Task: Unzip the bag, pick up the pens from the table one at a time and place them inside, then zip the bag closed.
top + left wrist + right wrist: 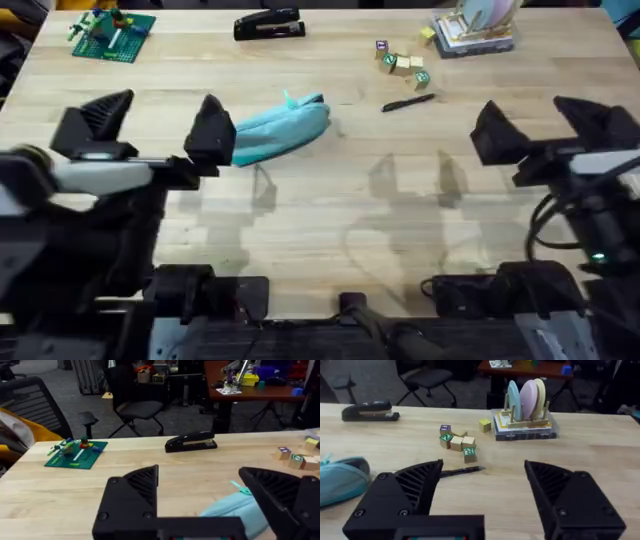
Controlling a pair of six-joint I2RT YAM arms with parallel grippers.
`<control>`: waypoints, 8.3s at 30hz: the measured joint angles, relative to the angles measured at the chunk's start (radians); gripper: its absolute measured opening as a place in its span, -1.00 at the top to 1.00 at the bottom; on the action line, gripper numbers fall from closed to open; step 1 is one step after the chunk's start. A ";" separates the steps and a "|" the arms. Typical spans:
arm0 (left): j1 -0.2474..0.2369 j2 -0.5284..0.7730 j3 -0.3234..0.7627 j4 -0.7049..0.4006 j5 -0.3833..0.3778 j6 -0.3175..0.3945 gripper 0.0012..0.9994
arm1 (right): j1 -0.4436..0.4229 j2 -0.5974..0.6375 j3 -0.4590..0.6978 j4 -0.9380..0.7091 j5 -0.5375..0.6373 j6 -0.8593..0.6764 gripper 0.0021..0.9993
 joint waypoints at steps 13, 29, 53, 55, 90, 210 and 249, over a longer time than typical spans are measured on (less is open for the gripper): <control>0.000 0.328 0.321 -0.088 0.023 0.000 -0.99 | 0.000 0.414 0.499 -0.333 -0.003 0.000 -0.99; 0.000 0.672 0.700 -0.383 0.056 0.000 -0.99 | 0.000 0.641 0.779 -0.495 -0.003 0.000 -1.00; 0.000 0.970 0.823 -0.743 0.087 0.659 -0.98 | 0.000 0.641 0.779 -0.500 -0.003 0.000 -1.00; 0.006 0.995 0.823 -0.766 0.087 0.736 -0.99 | 0.000 0.641 0.779 -0.500 -0.003 0.000 -1.00; 0.240 1.570 0.823 -0.751 0.436 1.011 -0.99 | 0.000 0.641 0.779 -0.500 -0.003 0.000 -1.00; 0.235 1.582 0.823 -0.747 0.509 1.020 0.92 | 0.674 1.614 1.072 -0.061 -0.206 0.212 -1.00; 0.234 1.582 0.823 -0.750 0.509 1.020 0.92 | 0.673 1.747 1.073 -0.096 -0.202 0.360 0.07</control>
